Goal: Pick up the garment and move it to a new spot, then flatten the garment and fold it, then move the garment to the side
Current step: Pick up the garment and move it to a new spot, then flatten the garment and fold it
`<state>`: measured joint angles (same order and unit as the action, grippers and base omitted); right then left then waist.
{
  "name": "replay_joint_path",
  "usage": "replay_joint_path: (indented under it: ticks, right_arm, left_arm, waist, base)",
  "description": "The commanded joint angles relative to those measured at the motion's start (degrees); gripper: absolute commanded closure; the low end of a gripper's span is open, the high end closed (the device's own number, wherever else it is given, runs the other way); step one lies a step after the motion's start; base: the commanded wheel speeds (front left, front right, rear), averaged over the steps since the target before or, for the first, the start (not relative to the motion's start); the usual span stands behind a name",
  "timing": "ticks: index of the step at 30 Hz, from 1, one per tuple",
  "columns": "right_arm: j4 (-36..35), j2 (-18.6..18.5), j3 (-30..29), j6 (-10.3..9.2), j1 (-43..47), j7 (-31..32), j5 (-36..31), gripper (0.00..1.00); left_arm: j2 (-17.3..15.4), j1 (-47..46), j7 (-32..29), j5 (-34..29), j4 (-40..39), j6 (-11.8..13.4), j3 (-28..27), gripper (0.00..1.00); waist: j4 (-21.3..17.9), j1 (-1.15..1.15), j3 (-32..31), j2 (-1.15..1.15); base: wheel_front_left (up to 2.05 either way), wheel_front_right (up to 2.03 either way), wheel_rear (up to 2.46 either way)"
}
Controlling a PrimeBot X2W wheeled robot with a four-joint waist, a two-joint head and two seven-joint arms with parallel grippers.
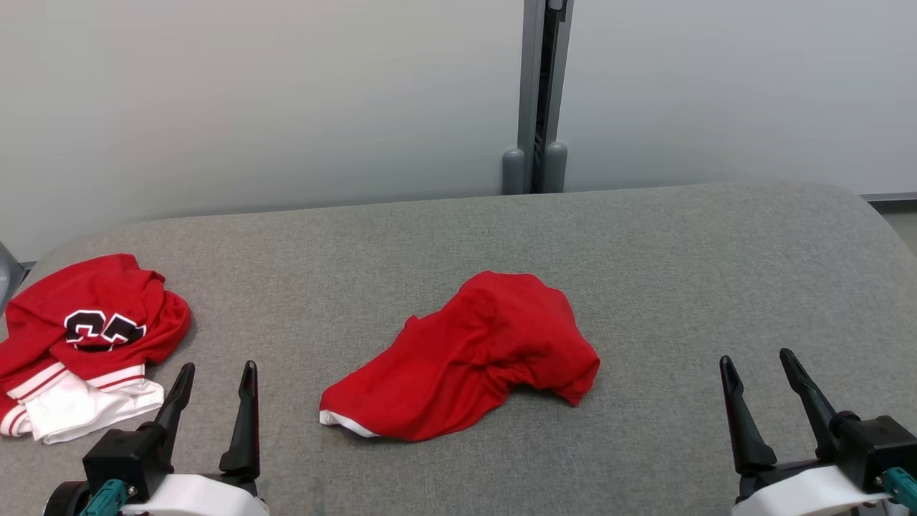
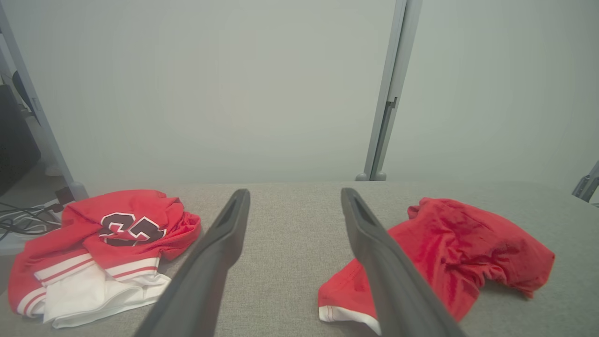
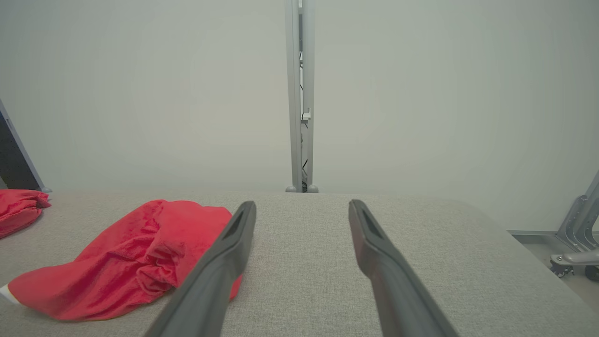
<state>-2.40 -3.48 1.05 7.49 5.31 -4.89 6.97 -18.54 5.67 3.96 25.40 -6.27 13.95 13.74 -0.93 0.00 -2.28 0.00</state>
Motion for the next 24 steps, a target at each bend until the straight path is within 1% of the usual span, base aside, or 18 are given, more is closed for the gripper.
replay_joint_path:
  ticks: [1, 9, 12, 18, 24]
  right_arm:
    - [-0.1, -0.1, -0.1, 0.01, 0.5, -0.1, 0.2, 0.0]
    - [-0.1, 0.1, 0.0, 0.01, 0.1, -0.1, 0.3, 0.0]
    - [-0.2, 0.1, -0.1, 0.01, -0.1, 0.0, 0.4, 0.0]
    - [-0.3, 0.1, 0.9, 0.01, -1.3, 0.0, 0.5, 0.0]
    - [-0.3, -0.3, 2.7, 0.01, -3.9, -0.6, 0.9, 0.0]
  left_arm:
    - [-0.2, 0.3, -0.1, 0.3, -0.2, 0.3, -0.1, 0.0]
    - [-0.3, 0.1, -0.3, 0.5, -0.2, 0.4, 0.2, 0.0]
    - [-0.2, -0.7, -0.9, 0.6, 0.1, 0.0, 0.7, 0.0]
    - [0.7, -3.5, -5.7, 2.8, 4.3, -3.2, 4.3, 0.0]
    - [1.9, -8.3, -9.7, 4.8, 13.1, -6.9, 7.1, 0.0]
  waist:
    - [0.0, 0.0, 0.0, 0.0]
    - [-0.2, 0.0, 0.1, 0.0]
    - [-0.3, 0.0, 0.4, 0.0]
    - [-1.5, 0.0, 2.2, 0.0]
    - [-4.1, 0.0, 6.7, 0.0]
  base:
    - [0.0, 0.0, 0.0]
    - [0.0, 0.0, 0.0]
    - [0.0, 0.0, 0.0]
    - [0.0, 0.0, 0.0]
    - [0.0, 0.0, 0.0]
